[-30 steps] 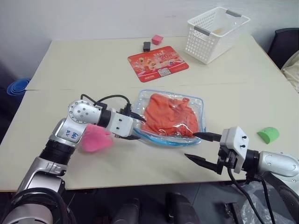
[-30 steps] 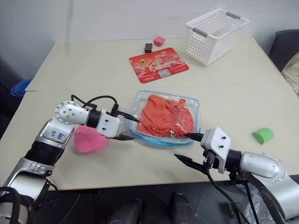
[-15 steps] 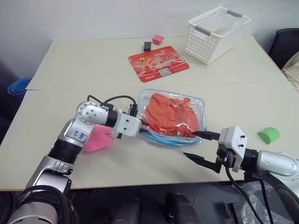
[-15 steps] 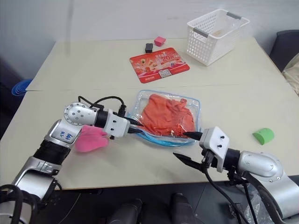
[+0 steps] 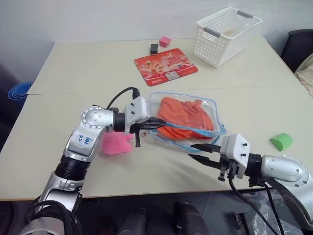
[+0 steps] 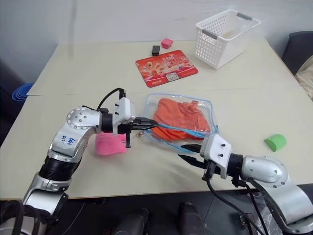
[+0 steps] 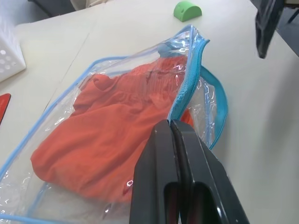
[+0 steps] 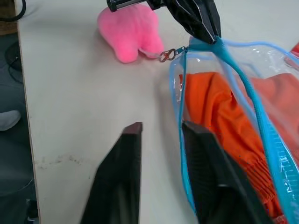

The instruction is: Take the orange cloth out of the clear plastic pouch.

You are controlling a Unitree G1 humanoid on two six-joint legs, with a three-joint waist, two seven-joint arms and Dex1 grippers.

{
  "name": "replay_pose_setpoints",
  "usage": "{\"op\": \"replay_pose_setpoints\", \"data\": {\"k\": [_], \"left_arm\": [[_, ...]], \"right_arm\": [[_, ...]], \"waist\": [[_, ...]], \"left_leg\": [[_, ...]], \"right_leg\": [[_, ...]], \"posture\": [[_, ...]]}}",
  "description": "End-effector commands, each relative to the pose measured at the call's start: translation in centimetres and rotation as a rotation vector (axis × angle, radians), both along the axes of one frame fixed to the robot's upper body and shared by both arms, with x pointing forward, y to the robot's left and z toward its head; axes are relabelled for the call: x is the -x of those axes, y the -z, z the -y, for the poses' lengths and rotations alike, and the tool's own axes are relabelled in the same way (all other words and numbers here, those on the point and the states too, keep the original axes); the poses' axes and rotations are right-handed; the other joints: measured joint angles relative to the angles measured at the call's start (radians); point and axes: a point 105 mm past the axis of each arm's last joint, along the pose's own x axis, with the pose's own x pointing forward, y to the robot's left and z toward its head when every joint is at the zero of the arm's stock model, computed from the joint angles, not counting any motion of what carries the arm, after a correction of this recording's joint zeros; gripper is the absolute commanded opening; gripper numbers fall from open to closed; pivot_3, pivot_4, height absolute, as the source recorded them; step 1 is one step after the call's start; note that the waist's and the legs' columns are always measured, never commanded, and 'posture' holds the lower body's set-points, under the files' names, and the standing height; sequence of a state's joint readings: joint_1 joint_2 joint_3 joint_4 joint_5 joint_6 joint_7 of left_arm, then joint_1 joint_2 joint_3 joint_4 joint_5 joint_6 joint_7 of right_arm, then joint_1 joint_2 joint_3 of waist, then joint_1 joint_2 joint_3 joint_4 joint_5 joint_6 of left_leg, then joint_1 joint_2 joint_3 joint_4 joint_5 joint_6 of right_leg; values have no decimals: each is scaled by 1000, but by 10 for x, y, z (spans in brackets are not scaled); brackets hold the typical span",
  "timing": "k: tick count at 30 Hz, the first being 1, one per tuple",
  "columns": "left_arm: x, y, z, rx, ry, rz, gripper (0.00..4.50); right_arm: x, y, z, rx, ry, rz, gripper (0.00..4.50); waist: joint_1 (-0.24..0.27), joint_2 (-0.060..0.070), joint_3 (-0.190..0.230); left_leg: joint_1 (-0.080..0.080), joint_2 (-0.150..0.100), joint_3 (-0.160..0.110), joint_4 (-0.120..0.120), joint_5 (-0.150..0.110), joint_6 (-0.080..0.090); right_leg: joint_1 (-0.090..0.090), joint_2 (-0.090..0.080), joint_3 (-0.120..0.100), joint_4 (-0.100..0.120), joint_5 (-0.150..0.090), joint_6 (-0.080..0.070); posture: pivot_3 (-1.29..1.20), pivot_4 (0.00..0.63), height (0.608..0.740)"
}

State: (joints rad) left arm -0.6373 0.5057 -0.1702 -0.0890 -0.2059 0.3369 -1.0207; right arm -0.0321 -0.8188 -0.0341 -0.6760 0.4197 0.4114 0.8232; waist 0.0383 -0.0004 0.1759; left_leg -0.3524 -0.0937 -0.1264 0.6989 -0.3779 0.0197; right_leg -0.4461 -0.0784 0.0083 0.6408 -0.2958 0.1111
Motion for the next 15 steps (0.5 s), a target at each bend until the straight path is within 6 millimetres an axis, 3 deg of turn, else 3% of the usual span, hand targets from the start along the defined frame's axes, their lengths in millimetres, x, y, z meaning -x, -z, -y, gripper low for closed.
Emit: {"op": "replay_pose_setpoints", "data": {"k": [1, 6, 12, 15], "left_arm": [[7, -10, 2, 23, 10, 42, 0], [8, -12, 5, 30, 3, 56, 0], [8, -15, 7, 42, -6, 64, 0], [10, -16, 8, 46, -1, 62, 0]], "right_arm": [[-19, 8, 0, 141, 18, 124, 345], [-43, 18, 3, 267, 35, 235, 505], [-61, 22, 3, 332, 63, 337, 2194], [-69, 18, 0, 331, 101, 402, 3371]], "waist": [[-4, 0, 0], [-11, 0, 0], [-14, 0, 0], [-14, 0, 0]], "left_leg": [[0, 0, 0, 0, 0, 0], [0, 0, 0, 0, 0, 0], [0, 0, 0, 0, 0, 0], [0, 0, 0, 0, 0, 0]], "right_leg": [[0, 0, 0, 0, 0, 0], [0, 0, 0, 0, 0, 0], [-1, 0, 0, 0, 0, 0], [-1, 0, 0, 0, 0, 0]], "posture": [[0, 150, 740], [0, 150, 740], [0, 150, 740], [0, 150, 740]]}}
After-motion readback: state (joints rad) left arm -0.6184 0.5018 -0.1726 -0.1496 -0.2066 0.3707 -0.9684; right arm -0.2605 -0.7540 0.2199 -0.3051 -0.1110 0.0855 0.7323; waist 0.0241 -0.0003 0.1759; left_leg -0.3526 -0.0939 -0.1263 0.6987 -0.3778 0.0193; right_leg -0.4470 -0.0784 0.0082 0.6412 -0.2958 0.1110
